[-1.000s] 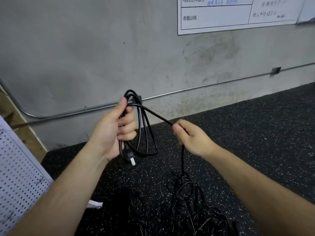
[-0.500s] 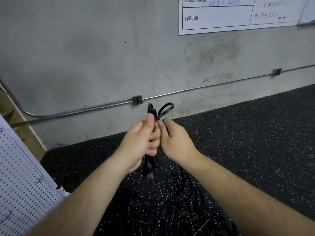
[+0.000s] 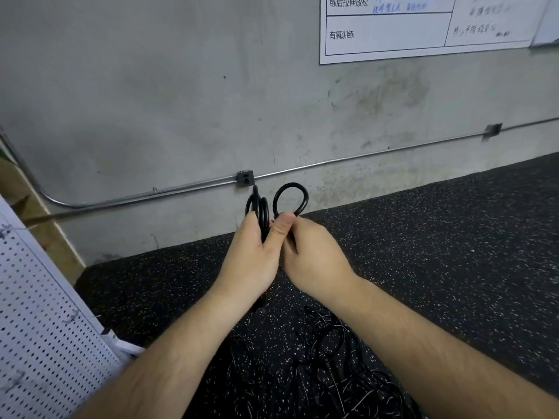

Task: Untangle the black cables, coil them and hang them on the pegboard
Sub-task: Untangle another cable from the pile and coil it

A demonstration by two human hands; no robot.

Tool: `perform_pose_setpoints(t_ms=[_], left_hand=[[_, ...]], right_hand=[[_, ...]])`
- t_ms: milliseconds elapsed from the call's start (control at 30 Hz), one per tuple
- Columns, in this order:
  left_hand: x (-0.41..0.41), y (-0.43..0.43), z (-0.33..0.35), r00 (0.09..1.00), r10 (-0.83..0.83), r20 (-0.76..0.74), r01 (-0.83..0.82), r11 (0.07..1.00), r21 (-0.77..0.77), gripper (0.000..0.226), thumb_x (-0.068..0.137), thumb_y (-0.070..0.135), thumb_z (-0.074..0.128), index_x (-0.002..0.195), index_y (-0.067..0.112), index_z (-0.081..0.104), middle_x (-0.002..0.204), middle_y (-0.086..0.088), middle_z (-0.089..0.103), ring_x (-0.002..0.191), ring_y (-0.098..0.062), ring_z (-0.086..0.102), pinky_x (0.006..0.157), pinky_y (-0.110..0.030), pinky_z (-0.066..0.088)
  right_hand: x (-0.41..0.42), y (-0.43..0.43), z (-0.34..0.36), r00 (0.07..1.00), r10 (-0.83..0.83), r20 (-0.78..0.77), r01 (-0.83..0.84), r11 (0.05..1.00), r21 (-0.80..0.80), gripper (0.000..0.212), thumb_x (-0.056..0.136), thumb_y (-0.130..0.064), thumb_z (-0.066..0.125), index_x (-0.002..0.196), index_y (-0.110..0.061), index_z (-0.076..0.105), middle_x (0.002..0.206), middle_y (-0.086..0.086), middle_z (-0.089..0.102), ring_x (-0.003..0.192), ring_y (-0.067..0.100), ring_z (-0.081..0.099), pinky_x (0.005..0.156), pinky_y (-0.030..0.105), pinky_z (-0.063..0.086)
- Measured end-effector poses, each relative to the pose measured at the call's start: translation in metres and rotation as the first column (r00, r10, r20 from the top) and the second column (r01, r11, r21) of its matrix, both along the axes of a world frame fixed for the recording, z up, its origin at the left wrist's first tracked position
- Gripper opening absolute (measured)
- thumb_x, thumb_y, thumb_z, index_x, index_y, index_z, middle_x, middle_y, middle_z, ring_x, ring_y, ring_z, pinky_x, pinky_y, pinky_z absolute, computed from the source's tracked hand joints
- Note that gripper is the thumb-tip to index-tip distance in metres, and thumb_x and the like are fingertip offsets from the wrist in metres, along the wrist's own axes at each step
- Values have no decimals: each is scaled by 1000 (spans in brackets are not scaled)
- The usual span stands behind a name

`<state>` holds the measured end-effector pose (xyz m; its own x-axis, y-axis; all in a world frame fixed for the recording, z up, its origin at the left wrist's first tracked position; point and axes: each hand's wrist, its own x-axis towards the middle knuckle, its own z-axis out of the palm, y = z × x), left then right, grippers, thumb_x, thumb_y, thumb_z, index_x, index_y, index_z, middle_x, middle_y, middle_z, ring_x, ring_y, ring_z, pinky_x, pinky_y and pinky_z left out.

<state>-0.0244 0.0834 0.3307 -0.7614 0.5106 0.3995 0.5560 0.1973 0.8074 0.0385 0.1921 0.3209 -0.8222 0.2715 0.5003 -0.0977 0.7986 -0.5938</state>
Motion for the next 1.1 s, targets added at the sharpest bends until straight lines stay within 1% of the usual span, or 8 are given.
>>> perform_pose_setpoints(t_ms=[100,200,333,433,600,733,967,1100], left_hand=[[-3,2,-1,999,34,18,-35,998,52,60,84,76,42,82,17,54,69,9,56,59,0,52,59,-20,40],[1,3,2,964,-49,260,-27,960,279,53,84,72,51,84,18,54,51,13,46,44,-4,39,45,-23,32],[-5,0,17,862,-195,468,-61,877,476,57,85,62,55,95,6,53,64,1,50,41,-4,27,35,-17,23],[-11,-9,30,808,-317,496,-27,822,569,54,82,64,53,93,11,46,68,3,51,43,-3,24,35,-16,21],[-31,-27,47,779,-360,513,-96,740,665,49,98,65,36,89,17,36,64,7,49,43,-1,21,35,-14,20],[-44,-32,42,742,-371,558,-152,718,679,49,98,66,36,86,19,36,68,5,53,42,-1,22,34,-15,22],[-54,-32,35,718,-236,655,-228,809,541,55,92,68,45,87,13,38,114,-24,70,41,-2,24,33,-15,27],[-57,-31,22,653,-58,755,-286,905,317,56,93,68,48,88,13,39,88,-12,61,36,-3,26,30,-16,25]], right_hand=[[-1,-6,-4,994,113,5,-114,992,53,14,100,-9,42,104,-9,55,89,1,57,78,17,52,68,28,38],[0,-6,-6,995,77,-60,-80,995,-54,20,101,-11,49,121,-11,50,102,5,70,85,19,65,70,34,50],[-1,-3,-9,994,60,-95,-89,937,-339,23,99,-41,60,100,-25,43,79,3,72,65,21,68,63,42,57],[3,9,-20,960,276,49,-214,836,-506,36,101,-50,52,95,-15,52,70,4,67,61,22,64,67,46,54],[15,22,-51,918,350,188,-251,878,-409,44,104,-50,40,92,-10,53,74,0,61,71,16,60,79,46,53],[17,27,-65,933,298,199,-185,877,-444,32,105,-46,38,100,-17,47,76,3,59,72,16,58,79,48,54],[16,24,-61,993,118,19,-101,911,-399,22,109,-31,37,109,-20,56,68,-12,46,54,2,39,52,20,33],[11,35,-57,982,-161,99,185,930,-318,22,109,-30,38,111,-16,56,70,-4,56,47,4,44,44,20,32]])
